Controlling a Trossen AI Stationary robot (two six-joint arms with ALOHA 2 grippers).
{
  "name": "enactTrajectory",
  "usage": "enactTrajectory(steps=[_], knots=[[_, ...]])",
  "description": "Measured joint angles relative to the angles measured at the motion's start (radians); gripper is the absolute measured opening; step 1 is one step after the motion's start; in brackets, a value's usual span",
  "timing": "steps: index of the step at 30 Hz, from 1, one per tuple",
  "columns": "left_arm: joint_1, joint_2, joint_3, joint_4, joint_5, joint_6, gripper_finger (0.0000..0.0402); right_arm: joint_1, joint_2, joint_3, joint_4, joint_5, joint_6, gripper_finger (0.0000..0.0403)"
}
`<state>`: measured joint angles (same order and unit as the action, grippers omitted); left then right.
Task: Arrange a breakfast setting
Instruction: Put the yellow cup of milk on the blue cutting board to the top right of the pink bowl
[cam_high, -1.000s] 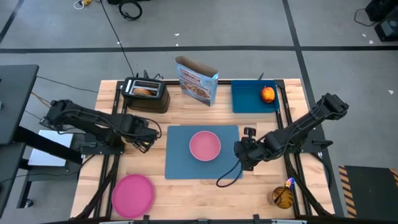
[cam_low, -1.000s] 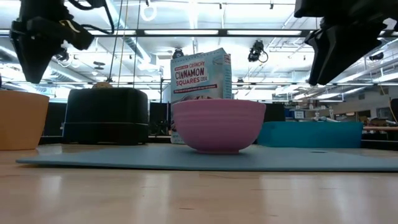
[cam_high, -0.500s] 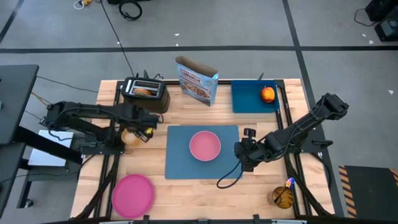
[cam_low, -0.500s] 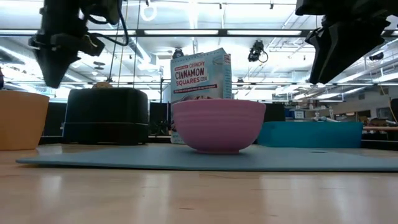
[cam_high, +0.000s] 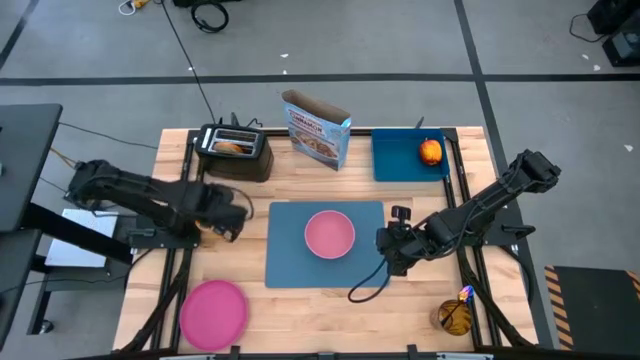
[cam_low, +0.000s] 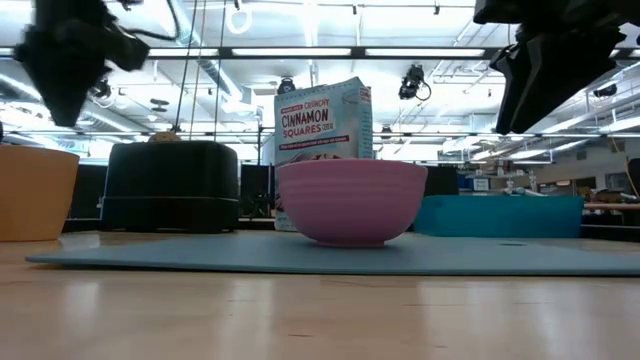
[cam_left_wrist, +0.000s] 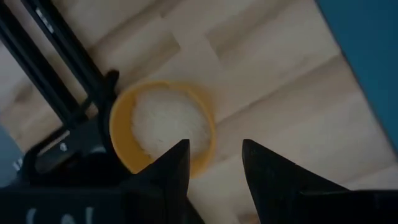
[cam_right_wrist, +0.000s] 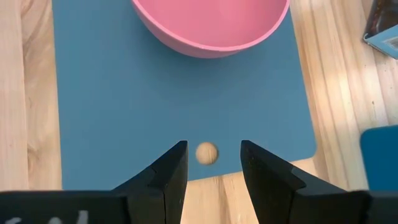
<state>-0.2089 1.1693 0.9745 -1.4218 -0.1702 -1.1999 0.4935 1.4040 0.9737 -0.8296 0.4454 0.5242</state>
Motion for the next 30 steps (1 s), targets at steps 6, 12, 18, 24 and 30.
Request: enactTrajectory(steps=[6, 12, 18, 24, 30], knots=[[-0.116, 0.014, -0.025, 0.006, -0.008, -0.108, 0.0155, -0.005, 0.0, 0.0, 0.009, -0.001, -0.001, 0.0156], [-0.129, 0.013, -0.124, 0.067, -0.002, -0.148, 0.0155, -0.003, 0.0, 0.0, 0.022, -0.016, 0.003, 0.0156], [-0.131, 0.013, -0.17, 0.126, -0.003, -0.12, 0.0155, -0.003, 0.0, 0.0, 0.022, -0.025, 0.001, 0.0156], [-0.13, 0.013, -0.205, 0.155, 0.001, -0.082, 0.0142, -0.003, 0.0, 0.0, 0.032, -0.025, -0.007, 0.0156], [-0.13, 0.013, -0.205, 0.168, 0.006, -0.006, 0.0079, -0.004, 0.0, 0.0, 0.098, -0.072, -0.131, 0.0154]])
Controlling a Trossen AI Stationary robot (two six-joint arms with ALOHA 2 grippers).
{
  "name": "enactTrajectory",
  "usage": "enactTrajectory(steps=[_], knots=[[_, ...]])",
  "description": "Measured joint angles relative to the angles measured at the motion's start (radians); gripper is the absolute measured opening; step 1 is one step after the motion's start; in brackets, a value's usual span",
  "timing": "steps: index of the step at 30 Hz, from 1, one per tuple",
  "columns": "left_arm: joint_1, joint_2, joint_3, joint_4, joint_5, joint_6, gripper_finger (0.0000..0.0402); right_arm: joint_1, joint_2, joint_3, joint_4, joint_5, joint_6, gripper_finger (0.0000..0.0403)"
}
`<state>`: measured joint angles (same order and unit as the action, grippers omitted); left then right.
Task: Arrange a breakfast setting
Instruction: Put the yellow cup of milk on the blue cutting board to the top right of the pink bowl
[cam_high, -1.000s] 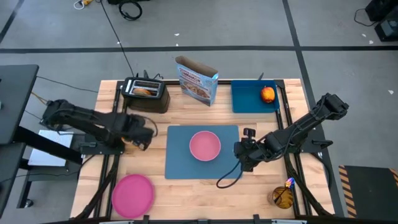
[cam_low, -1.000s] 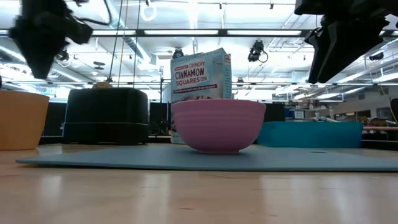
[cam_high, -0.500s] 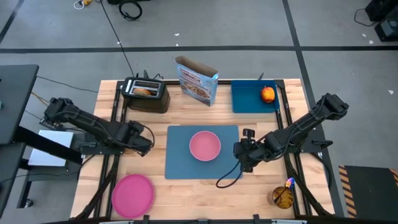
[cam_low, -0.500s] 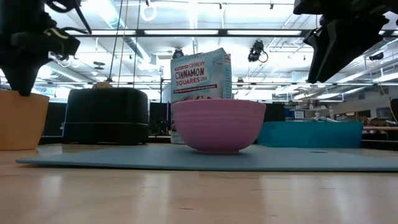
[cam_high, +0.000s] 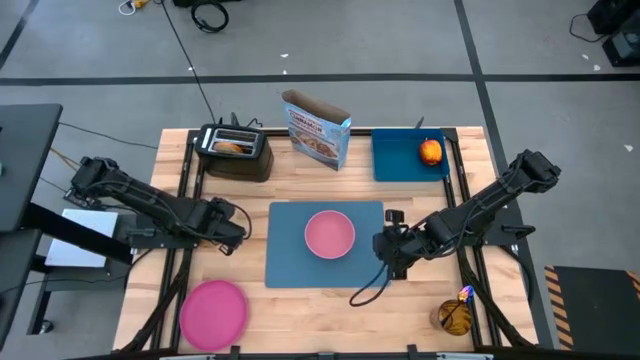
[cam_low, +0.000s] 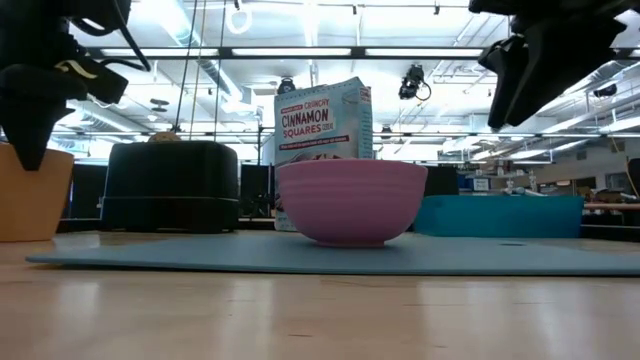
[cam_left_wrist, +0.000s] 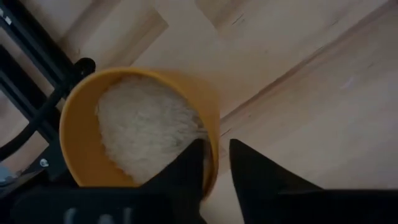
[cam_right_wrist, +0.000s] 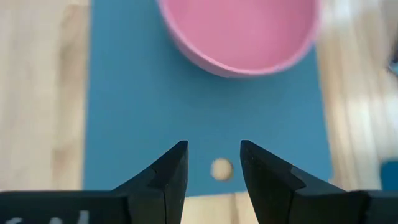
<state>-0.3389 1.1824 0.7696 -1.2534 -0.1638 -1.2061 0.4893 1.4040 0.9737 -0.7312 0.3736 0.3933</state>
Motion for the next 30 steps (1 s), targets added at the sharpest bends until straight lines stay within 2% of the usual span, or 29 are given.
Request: enactTrajectory(steps=[6, 14, 18, 20, 24, 30], knots=[[0.0, 0.0, 0.001, 0.003, 0.005, 0.048, 0.0016, -0.013, 0.0, 0.0, 0.112, -0.035, -0.115, 0.0149], [0.0, 0.0, 0.007, -0.001, 0.005, 0.072, 0.0015, -0.056, 0.0, 0.0, 0.317, -0.031, -0.236, 0.0148], [0.0, 0.0, 0.07, -0.023, 0.002, 0.114, 0.0014, -0.084, 0.006, 0.0, 0.482, -0.022, -0.305, 0.0149], [0.0, 0.0, 0.115, -0.049, -0.008, 0.14, 0.0014, -0.105, 0.023, 0.0, 0.591, 0.015, -0.312, 0.0148], [-0.003, 0.0, 0.203, -0.069, -0.019, 0.239, 0.0014, -0.162, 0.098, 0.005, 0.763, 0.023, -0.38, 0.0152], [-0.039, 0.002, 0.299, -0.054, -0.084, 0.412, 0.0014, -0.248, 0.287, 0.083, 0.942, -0.076, -0.428, 0.0192]])
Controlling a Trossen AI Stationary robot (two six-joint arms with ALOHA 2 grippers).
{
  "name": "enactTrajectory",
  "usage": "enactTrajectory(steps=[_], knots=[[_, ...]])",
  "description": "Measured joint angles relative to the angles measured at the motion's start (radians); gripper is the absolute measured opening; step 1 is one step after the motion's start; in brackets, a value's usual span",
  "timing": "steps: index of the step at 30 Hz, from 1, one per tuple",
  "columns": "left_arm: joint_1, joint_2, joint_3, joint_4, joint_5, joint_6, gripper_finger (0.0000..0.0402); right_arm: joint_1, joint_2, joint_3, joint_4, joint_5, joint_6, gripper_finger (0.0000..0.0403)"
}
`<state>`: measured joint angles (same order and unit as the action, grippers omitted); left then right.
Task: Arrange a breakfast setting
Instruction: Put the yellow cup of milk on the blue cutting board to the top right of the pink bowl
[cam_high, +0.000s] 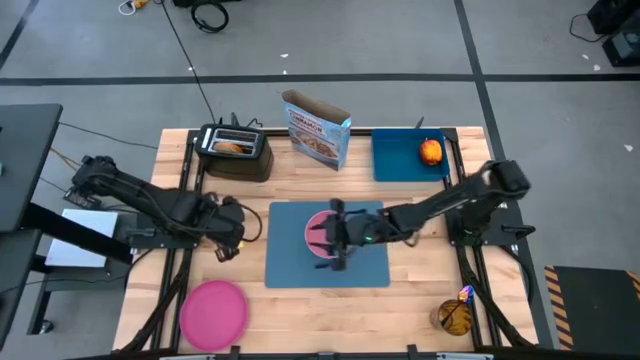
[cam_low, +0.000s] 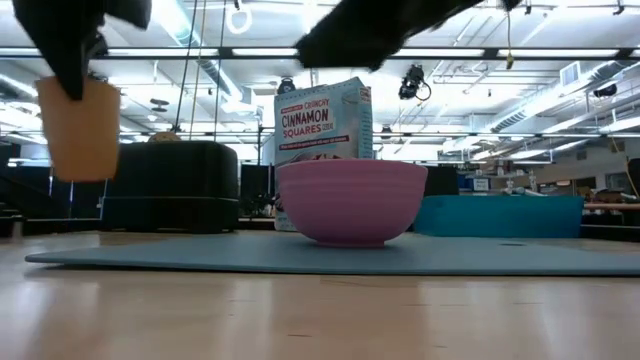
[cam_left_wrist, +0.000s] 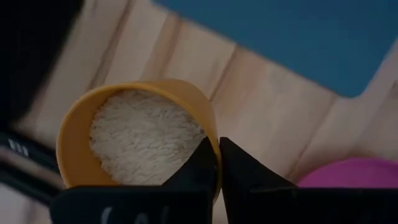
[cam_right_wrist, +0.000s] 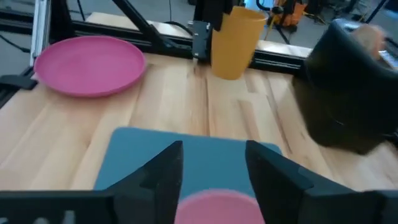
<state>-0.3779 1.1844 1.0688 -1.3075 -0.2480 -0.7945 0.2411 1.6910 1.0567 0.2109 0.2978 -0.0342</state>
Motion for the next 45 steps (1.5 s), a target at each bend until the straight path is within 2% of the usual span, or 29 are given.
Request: enactTrajectory(steps=[3, 12, 18, 24, 32, 45], knots=[[-0.022, 0.0, 0.021, 0.04, -0.043, 0.061, 0.0014, -0.041, 0.101, 0.088, -0.004, -0.066, 0.005, 0.0226], [-0.082, 0.008, 0.039, 0.158, -0.039, 0.152, 0.0014, -0.11, 0.314, 0.315, -0.004, -0.167, -0.078, 0.0337], [-0.103, 0.009, 0.04, 0.171, -0.037, 0.157, 0.0014, -0.147, 0.429, 0.394, 0.103, -0.253, -0.074, 0.0381], [-0.103, 0.014, 0.038, 0.169, -0.036, 0.195, 0.0014, -0.175, 0.528, 0.499, 0.155, -0.301, -0.034, 0.0389], [-0.085, 0.089, 0.038, 0.19, -0.034, 0.281, 0.0014, -0.194, 0.65, 0.664, 0.121, -0.393, 0.031, 0.038], [-0.073, 0.099, 0.037, 0.267, -0.038, 0.321, 0.0014, -0.198, 0.68, 0.673, 0.141, -0.407, 0.034, 0.0373]])
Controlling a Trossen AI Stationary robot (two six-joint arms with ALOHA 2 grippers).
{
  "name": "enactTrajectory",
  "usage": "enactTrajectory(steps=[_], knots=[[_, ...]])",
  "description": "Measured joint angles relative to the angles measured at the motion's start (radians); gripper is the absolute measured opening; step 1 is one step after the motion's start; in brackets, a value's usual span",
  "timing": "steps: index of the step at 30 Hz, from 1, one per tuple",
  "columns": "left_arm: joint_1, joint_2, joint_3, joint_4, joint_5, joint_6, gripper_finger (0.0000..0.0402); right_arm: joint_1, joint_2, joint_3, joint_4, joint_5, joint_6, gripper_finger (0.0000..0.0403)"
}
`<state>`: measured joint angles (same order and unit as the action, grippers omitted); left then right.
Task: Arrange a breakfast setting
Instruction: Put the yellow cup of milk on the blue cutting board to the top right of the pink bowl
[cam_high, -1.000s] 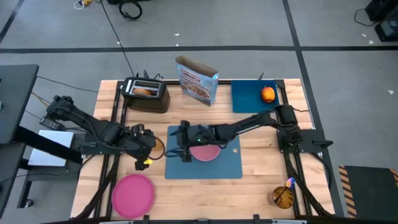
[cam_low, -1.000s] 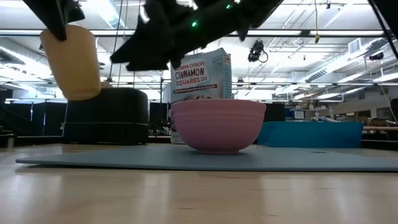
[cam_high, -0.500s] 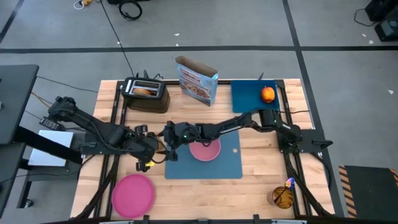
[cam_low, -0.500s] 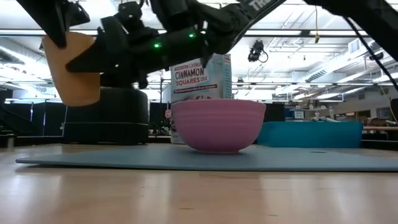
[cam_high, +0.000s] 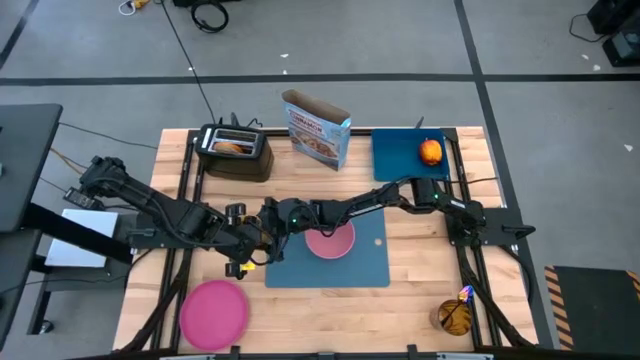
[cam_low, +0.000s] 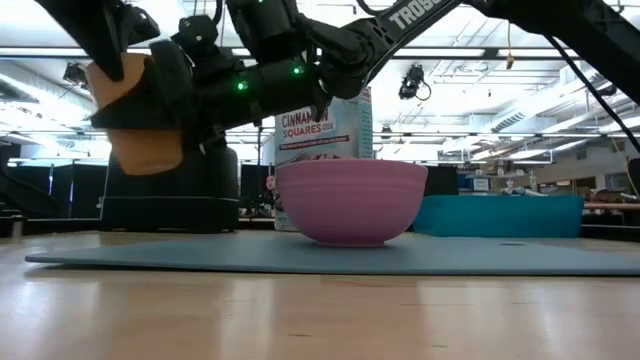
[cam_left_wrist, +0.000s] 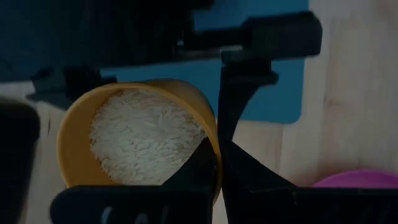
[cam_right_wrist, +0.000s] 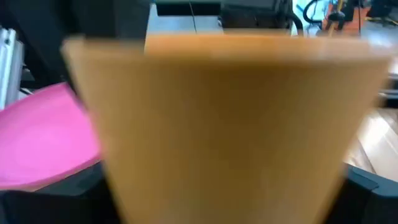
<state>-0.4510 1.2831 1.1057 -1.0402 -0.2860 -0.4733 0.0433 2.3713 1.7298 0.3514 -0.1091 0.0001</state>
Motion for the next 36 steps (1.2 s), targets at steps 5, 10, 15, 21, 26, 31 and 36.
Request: enactTrajectory(steps=[5, 10, 15, 21, 26, 31, 36], knots=[[0.006, 0.0, 0.0, 0.002, -0.001, 0.014, 0.0014, 0.0, 0.0, 0.0, -0.005, 0.007, -0.001, 0.0344], [0.018, 0.0, 0.0, 0.002, 0.002, 0.013, 0.0018, 0.0, 0.0, -0.001, -0.003, 0.005, -0.004, 0.0307], [0.018, 0.0, 0.0, 0.009, 0.0, 0.013, 0.0051, 0.001, 0.0, -0.002, -0.004, 0.011, -0.027, 0.0307], [0.015, -0.03, 0.048, -0.038, 0.047, -0.029, 0.0121, 0.005, 0.0, -0.003, -0.003, 0.042, -0.053, 0.0307], [-0.008, -0.078, 0.147, -0.107, 0.047, -0.043, 0.0164, 0.013, -0.057, -0.009, -0.064, 0.062, -0.09, 0.0307], [-0.108, -0.184, 0.151, 0.03, -0.118, 0.038, 0.0163, 0.023, -0.228, -0.163, -0.028, 0.069, -0.08, 0.0307], [-0.2, -0.287, 0.062, 0.229, -0.231, 0.127, 0.0158, 0.043, -0.475, -0.511, 0.121, 0.186, -0.056, 0.0307]])
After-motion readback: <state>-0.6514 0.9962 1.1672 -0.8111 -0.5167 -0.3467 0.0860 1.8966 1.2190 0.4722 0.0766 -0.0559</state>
